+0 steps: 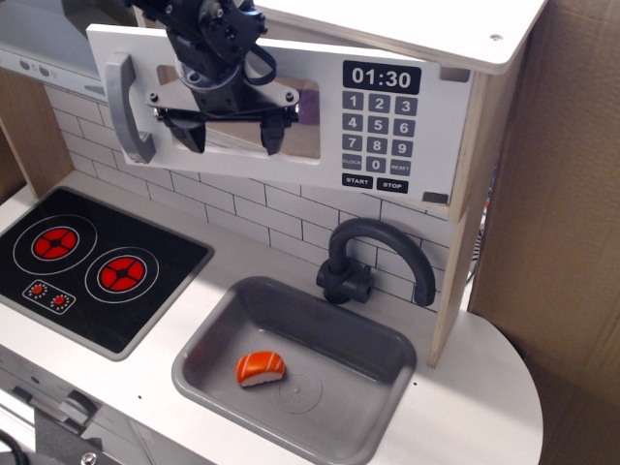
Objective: Close microwave
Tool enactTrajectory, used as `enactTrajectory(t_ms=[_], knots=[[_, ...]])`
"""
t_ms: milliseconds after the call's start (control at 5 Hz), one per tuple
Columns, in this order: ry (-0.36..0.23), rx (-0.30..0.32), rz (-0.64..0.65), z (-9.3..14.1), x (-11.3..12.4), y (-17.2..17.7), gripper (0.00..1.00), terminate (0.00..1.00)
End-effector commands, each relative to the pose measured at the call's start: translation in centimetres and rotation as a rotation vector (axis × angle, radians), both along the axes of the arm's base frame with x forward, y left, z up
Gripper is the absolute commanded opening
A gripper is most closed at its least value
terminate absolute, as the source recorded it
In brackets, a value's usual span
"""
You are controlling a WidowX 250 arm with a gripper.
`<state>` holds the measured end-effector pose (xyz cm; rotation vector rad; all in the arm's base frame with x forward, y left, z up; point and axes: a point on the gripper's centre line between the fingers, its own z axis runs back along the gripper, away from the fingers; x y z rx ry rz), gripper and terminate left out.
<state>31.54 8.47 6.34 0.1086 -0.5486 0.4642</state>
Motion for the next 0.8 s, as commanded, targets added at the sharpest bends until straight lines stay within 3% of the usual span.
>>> enactTrajectory(t_ms=[0, 400, 600], knots=[[-0.118, 0.037, -0.024, 2.5, 1.9, 1.1, 1.0, 0.0], [-0.132, 0.052, -0.064, 2.9, 3.5, 1.8, 1.0, 0.0], [-0.147, 0.052, -0.089, 2.8, 4.2, 2.1, 1.0, 1.0]])
